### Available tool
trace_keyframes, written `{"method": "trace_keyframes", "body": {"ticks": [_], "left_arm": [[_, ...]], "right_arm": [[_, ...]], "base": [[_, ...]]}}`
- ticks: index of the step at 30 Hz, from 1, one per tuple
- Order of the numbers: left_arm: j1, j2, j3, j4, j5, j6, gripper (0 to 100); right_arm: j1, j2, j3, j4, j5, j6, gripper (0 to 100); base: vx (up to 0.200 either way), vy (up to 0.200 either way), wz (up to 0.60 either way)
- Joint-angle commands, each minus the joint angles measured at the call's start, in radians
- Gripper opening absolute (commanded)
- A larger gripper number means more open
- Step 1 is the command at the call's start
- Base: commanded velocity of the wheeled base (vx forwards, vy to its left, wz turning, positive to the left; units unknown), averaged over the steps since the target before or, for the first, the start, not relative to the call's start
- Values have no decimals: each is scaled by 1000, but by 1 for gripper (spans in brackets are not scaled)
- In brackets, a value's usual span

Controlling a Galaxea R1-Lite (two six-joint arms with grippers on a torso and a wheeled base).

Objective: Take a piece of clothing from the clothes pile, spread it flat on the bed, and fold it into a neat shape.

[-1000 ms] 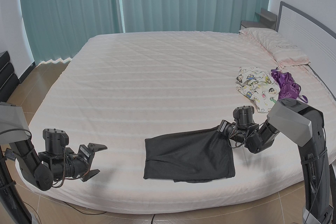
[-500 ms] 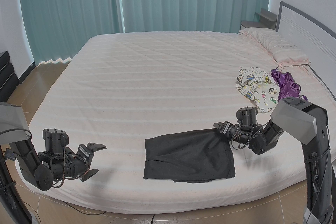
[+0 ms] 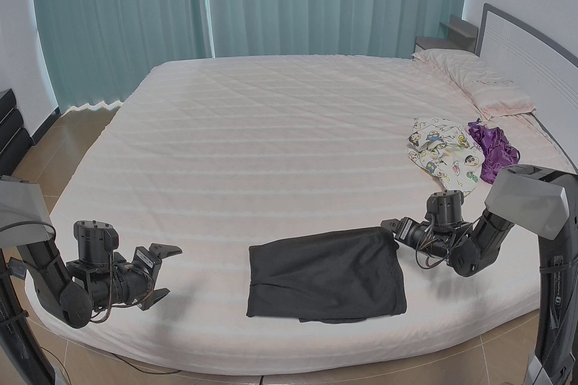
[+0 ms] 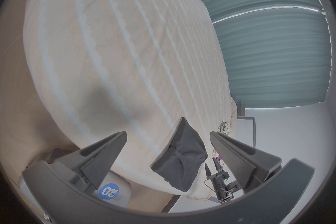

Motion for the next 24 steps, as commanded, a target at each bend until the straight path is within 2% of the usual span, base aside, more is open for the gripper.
{"method": "trace_keyframes", "body": {"ticks": [1,7,15,24], "left_arm": [[0,3,1,0,2,1,100],[-3,3,1,0,0,0,100],[-38,13,3,0,9,12,100],[-124,14,3,0,34,13,100]], "right_arm": [[5,-42,78,-7,22,-6,100],[14,-51,117,-7,28,-9,100],[25,-71,201,-29,91,-46,100],[88,-67,245,-58,105,-54,100]], "base": [[0,0,0],[0,0,0],[0,-200,0],[0,-200,0]]}}
